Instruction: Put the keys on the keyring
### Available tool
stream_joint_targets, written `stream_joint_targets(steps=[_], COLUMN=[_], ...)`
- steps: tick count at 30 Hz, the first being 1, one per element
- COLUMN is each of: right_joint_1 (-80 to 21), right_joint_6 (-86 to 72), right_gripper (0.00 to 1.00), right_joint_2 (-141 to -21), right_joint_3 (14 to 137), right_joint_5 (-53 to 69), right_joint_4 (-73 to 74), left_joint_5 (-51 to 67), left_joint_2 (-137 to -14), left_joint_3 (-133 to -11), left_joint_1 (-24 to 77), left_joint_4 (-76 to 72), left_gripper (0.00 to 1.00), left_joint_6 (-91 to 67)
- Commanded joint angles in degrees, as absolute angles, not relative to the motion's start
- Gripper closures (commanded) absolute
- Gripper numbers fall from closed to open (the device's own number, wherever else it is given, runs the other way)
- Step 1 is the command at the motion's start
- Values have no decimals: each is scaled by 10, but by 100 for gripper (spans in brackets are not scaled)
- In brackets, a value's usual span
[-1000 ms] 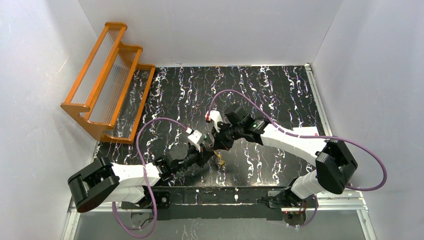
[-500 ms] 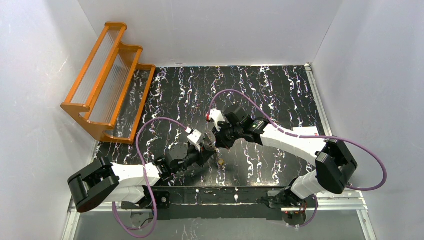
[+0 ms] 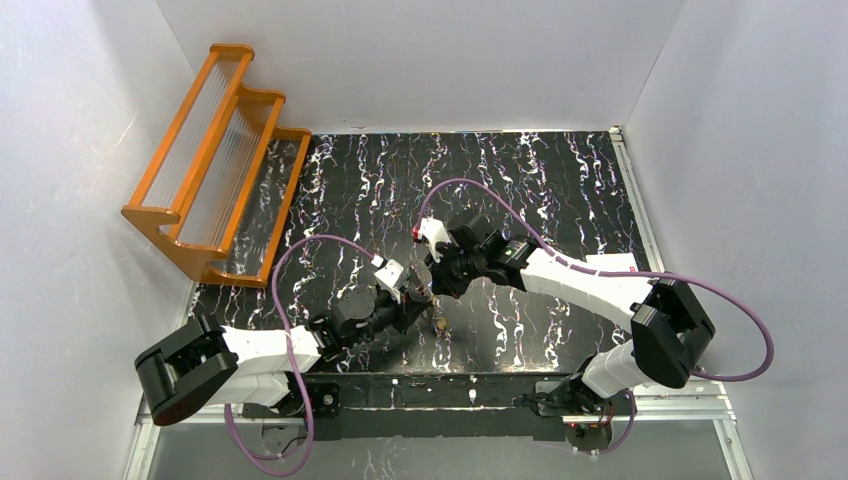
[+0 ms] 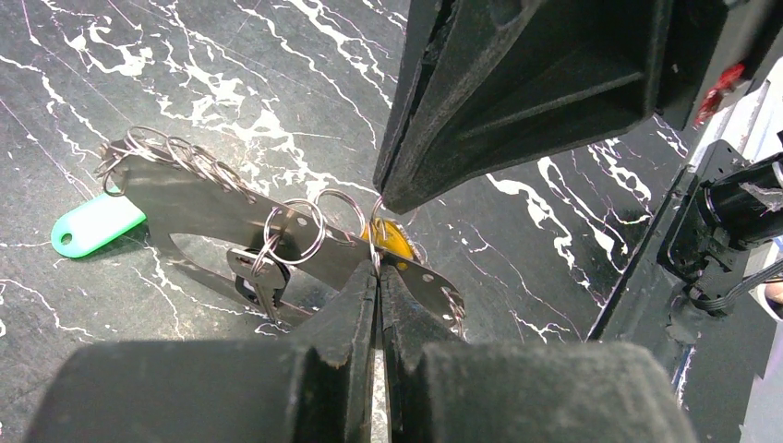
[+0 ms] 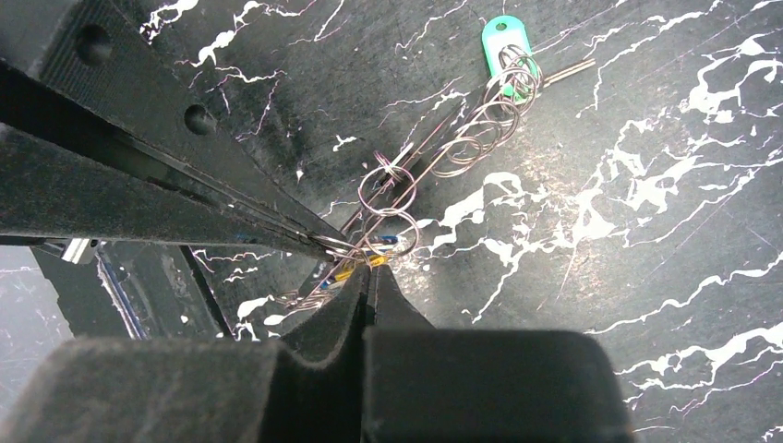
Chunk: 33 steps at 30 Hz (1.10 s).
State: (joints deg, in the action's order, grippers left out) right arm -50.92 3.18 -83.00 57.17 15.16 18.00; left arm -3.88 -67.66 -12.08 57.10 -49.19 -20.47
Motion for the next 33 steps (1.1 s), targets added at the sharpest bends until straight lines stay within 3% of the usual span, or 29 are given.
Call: stream_joint_targets(steps=[1, 7, 11, 22, 29, 33], right_joint_1=[-509, -509, -510, -510, -510, -510], right_joint_6=[33, 33, 26, 27, 130, 114], right_gripper=[91, 33, 18, 7, 6, 1], right_joint_2=[-822, -796, -749, -651, -572, -537], right_joint_3=[564, 562, 542, 470, 314, 259], right_joint_5=[140, 137, 118, 59, 183, 169], right_joint_4=[161, 153, 113, 23, -180, -263], left_joint_5=[-41, -44, -44, -34, -6, 8], left_joint_2=[-650, -629, -618, -577, -567, -565], left_joint_3=[-133, -129, -125, -111, -106, -105], left_joint_1=[570, 570, 570, 570, 570, 570], left_joint_4=[-500, -502, -502, -502, -504, -504], left_gripper=[100, 100, 100, 100, 100, 100], left_joint_6=[-186, -169, -161, -115, -89, -79])
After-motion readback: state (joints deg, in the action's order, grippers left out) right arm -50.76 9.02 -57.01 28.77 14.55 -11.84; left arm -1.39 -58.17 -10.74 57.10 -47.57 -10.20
